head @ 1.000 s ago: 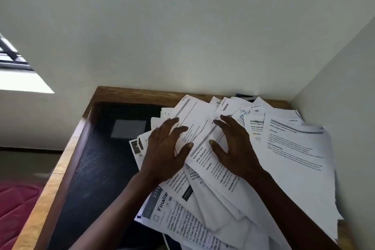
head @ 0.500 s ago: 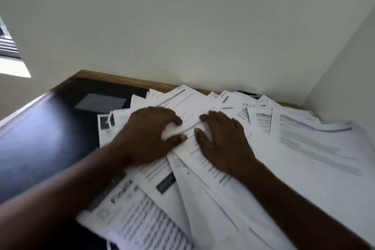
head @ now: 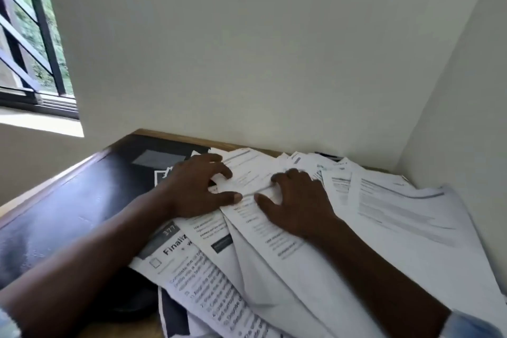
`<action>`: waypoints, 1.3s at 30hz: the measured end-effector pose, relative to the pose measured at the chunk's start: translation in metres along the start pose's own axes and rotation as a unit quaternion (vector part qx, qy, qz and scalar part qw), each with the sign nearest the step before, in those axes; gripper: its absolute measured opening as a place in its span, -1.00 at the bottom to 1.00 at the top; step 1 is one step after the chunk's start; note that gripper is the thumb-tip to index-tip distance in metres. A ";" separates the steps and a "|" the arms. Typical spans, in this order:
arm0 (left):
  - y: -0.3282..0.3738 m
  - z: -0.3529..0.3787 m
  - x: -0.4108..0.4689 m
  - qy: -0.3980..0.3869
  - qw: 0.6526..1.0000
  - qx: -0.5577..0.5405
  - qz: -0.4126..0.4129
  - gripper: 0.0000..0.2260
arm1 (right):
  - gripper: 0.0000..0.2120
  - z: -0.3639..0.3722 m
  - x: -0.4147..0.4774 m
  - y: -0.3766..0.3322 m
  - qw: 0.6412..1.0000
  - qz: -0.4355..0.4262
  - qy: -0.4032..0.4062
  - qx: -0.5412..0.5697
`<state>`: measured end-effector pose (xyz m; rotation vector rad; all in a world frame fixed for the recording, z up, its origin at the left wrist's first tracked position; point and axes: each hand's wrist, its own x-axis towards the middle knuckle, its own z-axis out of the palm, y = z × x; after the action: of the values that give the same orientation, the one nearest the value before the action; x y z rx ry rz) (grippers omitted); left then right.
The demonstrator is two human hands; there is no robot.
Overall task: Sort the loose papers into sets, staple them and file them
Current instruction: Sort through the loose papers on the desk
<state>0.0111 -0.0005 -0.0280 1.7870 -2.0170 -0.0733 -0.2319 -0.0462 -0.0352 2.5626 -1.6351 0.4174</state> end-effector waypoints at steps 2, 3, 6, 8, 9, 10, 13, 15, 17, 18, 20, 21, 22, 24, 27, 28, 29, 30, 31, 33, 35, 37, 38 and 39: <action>-0.002 -0.004 0.002 0.038 0.996 0.040 -0.064 -0.34 | -0.36 0.000 0.001 0.004 1.000 0.004 0.006 -0.014; -0.005 -0.007 0.003 0.044 0.994 0.042 -0.094 -0.36 | -0.36 0.001 0.002 0.005 1.000 0.005 0.011 -0.014; -0.016 -0.008 0.008 0.029 0.990 0.053 -0.130 -0.42 | -0.37 0.010 0.002 0.007 0.998 0.027 0.058 0.014; -0.021 -0.008 0.010 0.039 0.989 0.011 -0.142 -0.45 | -0.39 0.014 0.002 0.010 0.994 0.062 0.077 0.041; -0.022 -0.009 0.011 0.054 0.987 -0.030 -0.151 -0.49 | -0.40 0.016 0.003 0.013 0.993 0.077 0.077 0.045; -0.023 -0.009 0.012 0.073 0.982 -0.074 -0.159 -0.54 | -0.40 0.018 0.003 0.015 0.992 0.088 0.075 0.045; -0.024 -0.010 0.014 0.128 0.963 -0.163 -0.174 -0.70 | -0.39 0.019 0.004 0.017 0.991 0.095 0.080 0.055; -0.025 -0.010 0.014 0.152 0.953 -0.194 -0.178 -0.75 | -0.41 0.019 0.003 0.015 0.989 0.091 0.092 0.070; -0.026 -0.009 0.015 0.160 0.949 -0.209 -0.174 -0.78 | -0.44 0.017 0.003 0.015 0.984 0.096 0.110 0.101; -0.027 -0.009 0.015 0.161 0.948 -0.214 -0.171 -0.79 | -0.44 0.015 0.003 0.015 0.980 0.103 0.118 0.121; -0.027 -0.009 0.014 0.169 0.947 -0.219 -0.164 -0.84 | -0.43 0.011 0.001 0.015 0.974 0.121 0.124 0.147; -0.026 -0.010 0.014 0.178 0.946 -0.219 -0.160 -0.86 | -0.42 0.008 0.001 0.016 0.973 0.129 0.123 0.148; -0.026 -0.011 0.013 0.187 0.944 -0.217 -0.161 -0.87 | -0.41 0.006 0.000 0.016 0.973 0.137 0.118 0.146; -0.027 -0.015 0.013 0.206 0.940 -0.211 -0.173 -0.86 | -0.39 0.000 0.001 0.019 0.969 0.155 0.098 0.166; -0.029 -0.024 0.015 0.228 0.921 -0.258 -0.183 -0.81 | -0.42 -0.006 0.005 0.026 0.929 0.180 0.083 0.311; -0.030 -0.027 0.016 0.235 0.911 -0.288 -0.181 -0.78 | -0.44 -0.007 0.007 0.028 0.909 0.187 0.087 0.363; -0.030 -0.029 0.016 0.243 0.899 -0.318 -0.177 -0.77 | -0.46 -0.007 0.008 0.030 0.890 0.194 0.094 0.403; -0.031 -0.031 0.016 0.253 0.885 -0.348 -0.176 -0.76 | -0.48 -0.008 0.008 0.032 0.875 0.197 0.103 0.430; -0.031 -0.032 0.016 0.264 0.869 -0.380 -0.178 -0.77 | -0.50 -0.007 0.008 0.033 0.866 0.198 0.112 0.446; -0.034 -0.032 0.017 0.287 0.831 -0.433 -0.198 -0.81 | -0.55 -0.007 0.007 0.033 0.859 0.193 0.128 0.457; -0.034 -0.033 0.017 0.295 0.808 -0.460 -0.220 -0.84 | -0.59 -0.005 0.007 0.030 0.862 0.182 0.132 0.453; -0.032 -0.035 0.016 0.292 0.795 -0.478 -0.231 -0.84 | -0.62 0.000 0.007 0.028 0.868 0.164 0.130 0.451; -0.031 -0.035 0.016 0.292 0.791 -0.486 -0.231 -0.84 | -0.63 0.002 0.006 0.027 0.870 0.155 0.130 0.449; -0.029 -0.036 0.015 0.291 0.789 -0.489 -0.229 -0.83 | -0.64 0.003 0.006 0.027 0.873 0.150 0.131 0.444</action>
<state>0.0497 -0.0111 -0.0008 1.2869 -0.7812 -0.5359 -0.2528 -0.0635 -0.0392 2.5217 -2.0456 1.8319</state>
